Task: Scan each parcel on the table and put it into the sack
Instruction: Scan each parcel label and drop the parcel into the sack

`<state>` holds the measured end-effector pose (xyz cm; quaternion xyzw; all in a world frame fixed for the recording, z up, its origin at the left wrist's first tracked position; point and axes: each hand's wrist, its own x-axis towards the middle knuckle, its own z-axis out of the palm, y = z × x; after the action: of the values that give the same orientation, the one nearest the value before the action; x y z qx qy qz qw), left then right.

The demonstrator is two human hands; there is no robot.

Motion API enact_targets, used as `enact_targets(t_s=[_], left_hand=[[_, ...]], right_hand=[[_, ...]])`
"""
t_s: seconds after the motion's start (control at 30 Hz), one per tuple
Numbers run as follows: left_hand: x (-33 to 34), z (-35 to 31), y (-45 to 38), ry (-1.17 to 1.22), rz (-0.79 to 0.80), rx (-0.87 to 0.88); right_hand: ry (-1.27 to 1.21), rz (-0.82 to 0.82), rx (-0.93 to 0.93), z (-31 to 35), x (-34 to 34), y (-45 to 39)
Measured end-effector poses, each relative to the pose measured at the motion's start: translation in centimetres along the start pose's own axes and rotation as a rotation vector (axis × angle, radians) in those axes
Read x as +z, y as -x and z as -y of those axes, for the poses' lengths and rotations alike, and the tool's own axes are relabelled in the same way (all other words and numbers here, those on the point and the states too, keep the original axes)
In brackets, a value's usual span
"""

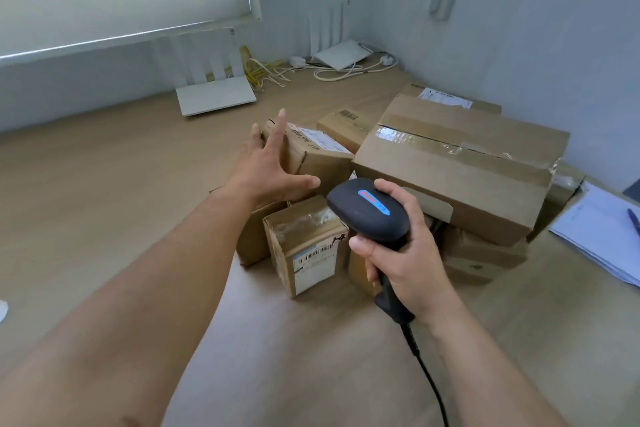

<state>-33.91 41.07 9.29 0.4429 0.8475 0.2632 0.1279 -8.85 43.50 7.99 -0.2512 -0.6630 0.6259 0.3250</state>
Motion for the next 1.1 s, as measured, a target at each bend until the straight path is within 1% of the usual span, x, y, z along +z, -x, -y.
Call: enact_targets(t_s=[0.1, 0.2, 0.5, 0.67, 0.93, 1.1], left_hand=[[0.1, 0.5, -1.0, 0.029, -0.027, 0.013], [0.0, 0.5, -0.5, 0.027, -0.090, 0.030], [-2.0, -0.1, 4.1, 0.055, -0.281, 0.078], [-3.2, 0.5, 10.1, 0.068, -0.361, 0.041], [-3.7, 0.7, 23.1, 0.104, -0.472, -0.094], [-3.4, -0.1, 30.9, 0.053, -0.520, -0.175]], right_hand=[[-0.017, -0.003, 0.014, -0.5, -0.2, -0.2], [-0.014, 0.001, 0.021, -0.5, -0.1, -0.2], [-0.043, 0.036, -0.026, 1.5, 0.9, 1.4], [-0.052, 0.103, -0.072, 2.8, 1.5, 4.0], [-0.107, 0.239, -0.113, 5.3, 2.4, 10.8], [-0.109, 0.324, -0.137, 6.0, 2.1, 15.8]])
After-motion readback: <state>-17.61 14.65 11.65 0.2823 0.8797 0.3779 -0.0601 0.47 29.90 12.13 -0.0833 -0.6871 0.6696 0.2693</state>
